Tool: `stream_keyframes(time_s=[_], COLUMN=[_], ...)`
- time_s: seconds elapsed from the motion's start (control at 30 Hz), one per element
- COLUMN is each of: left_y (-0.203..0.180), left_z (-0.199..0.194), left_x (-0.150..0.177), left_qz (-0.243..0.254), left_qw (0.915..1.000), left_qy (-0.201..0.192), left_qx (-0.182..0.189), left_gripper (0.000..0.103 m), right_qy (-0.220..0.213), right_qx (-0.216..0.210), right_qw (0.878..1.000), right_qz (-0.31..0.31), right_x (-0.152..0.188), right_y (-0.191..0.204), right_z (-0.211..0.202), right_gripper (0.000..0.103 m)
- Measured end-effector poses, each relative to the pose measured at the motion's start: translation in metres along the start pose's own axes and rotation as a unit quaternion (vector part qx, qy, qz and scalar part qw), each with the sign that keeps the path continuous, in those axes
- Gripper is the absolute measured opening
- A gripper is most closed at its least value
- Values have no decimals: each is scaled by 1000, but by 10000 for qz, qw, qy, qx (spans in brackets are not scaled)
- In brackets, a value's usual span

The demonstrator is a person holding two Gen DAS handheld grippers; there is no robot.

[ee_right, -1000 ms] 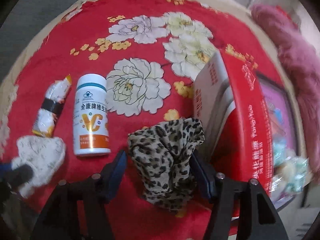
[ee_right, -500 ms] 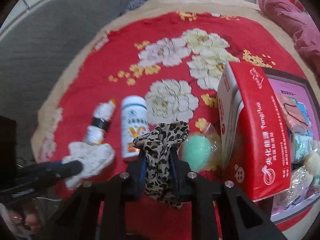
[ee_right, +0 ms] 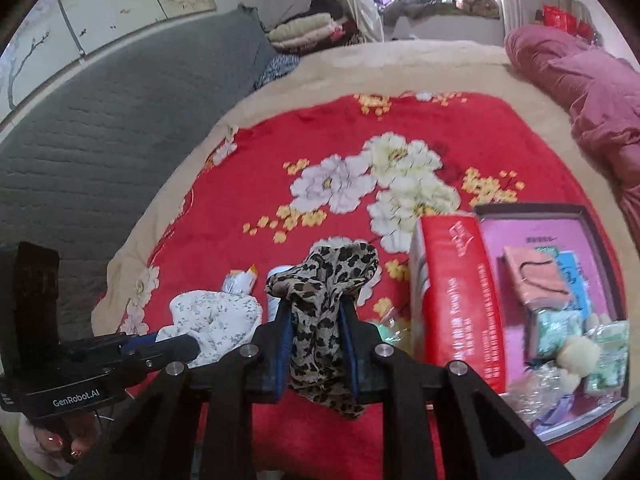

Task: Organize soft objects
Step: 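Carry both scrunchies over the tray with both tools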

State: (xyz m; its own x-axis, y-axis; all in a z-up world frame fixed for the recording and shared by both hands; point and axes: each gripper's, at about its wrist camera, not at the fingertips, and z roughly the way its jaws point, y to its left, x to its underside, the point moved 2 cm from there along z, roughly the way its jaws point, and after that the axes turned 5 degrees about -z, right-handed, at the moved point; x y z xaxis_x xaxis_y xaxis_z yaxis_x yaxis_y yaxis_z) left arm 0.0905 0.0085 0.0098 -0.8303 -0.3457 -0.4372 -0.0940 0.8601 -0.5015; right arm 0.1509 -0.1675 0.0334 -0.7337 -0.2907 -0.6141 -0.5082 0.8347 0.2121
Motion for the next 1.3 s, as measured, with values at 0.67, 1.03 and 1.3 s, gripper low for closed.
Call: stream_keyframes(time_s=[0.67, 1.03, 1.3], left_y=[-159, -219, -240], left_z=[9, 30, 56], left_x=[-8, -13, -11], left_qz=[1364, 1813, 1968], left_qw=[9898, 9823, 9794], left_qy=[-44, 40, 192], left_qx=[419, 467, 406], left_gripper=[20, 20, 20], right_qy=[-1049, -1329, -1356], right_qx=[804, 994, 1007], right_qw=[9883, 9805, 9785], right_qz=[758, 1052, 1186], right_x=[-3, 3, 12], right_y=[-103, -141, -159], right_z=[-132, -170, -175], right_gripper=[22, 22, 22])
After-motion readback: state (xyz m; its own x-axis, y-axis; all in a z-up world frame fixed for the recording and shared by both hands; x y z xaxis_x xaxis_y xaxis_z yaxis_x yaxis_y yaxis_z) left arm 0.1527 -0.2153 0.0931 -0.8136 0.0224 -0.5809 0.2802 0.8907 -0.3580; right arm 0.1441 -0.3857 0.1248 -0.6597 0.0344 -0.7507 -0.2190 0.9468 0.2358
